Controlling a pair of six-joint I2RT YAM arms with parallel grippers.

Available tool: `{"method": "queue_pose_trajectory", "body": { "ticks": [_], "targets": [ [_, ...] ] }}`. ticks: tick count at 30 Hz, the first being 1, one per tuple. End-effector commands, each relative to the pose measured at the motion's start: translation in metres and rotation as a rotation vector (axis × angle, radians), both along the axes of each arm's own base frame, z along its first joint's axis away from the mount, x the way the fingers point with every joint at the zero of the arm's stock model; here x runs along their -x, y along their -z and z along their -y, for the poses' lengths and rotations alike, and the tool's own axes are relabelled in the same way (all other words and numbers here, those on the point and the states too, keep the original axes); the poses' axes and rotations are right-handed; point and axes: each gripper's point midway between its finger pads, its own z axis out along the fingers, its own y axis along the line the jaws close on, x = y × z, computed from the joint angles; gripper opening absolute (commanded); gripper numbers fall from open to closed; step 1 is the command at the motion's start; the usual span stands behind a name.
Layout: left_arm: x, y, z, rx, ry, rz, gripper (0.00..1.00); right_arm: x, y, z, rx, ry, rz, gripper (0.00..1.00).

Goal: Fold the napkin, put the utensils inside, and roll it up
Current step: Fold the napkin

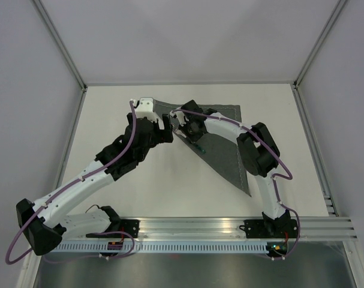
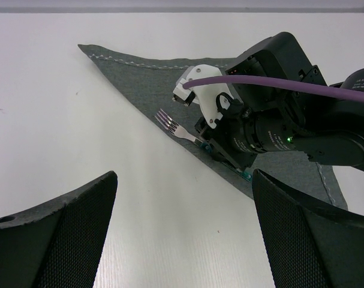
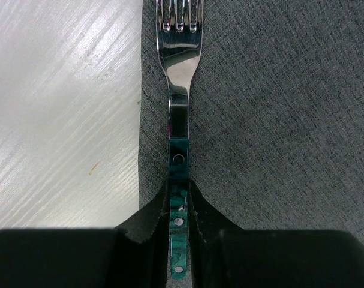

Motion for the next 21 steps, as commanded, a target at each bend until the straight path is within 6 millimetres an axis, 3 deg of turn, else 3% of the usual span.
{"method": "queue_pose_trajectory", "body": {
  "ticks": [1, 21],
  "targets": [
    [-0.002, -0.017, 0.005, 0.072, 0.001, 0.014, 0.96, 0.002, -0.023, 0.010, 0.004, 0.058, 0.017, 0.16],
    [-0.002, -0.012, 0.009, 0.071, 0.013, -0.001, 0.96, 0.013, -0.020, 0.018, -0.007, 0.090, -0.026, 0.14]
  ]
}}
